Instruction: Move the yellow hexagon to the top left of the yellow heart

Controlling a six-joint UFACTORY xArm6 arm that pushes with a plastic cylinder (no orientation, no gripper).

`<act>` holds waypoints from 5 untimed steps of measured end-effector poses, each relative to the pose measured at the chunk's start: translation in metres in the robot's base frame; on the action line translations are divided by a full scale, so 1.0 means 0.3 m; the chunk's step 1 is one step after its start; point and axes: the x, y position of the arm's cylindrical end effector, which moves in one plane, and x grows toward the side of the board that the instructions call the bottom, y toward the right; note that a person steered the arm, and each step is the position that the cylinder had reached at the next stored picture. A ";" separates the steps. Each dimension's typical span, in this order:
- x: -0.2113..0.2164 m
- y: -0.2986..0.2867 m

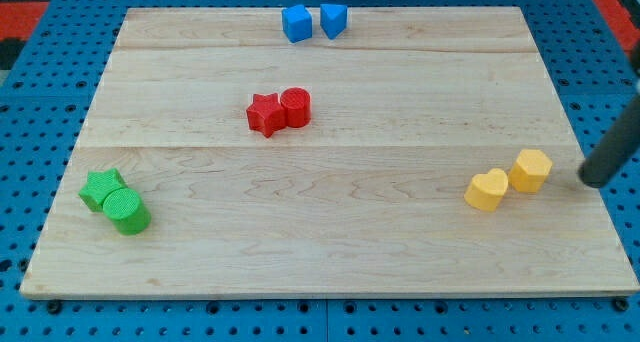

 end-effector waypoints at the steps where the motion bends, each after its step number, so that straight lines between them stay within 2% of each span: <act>1: -0.027 -0.195; 2: -0.048 -0.310; 3: -0.125 -0.207; 4: -0.217 -0.255; 5: -0.207 -0.401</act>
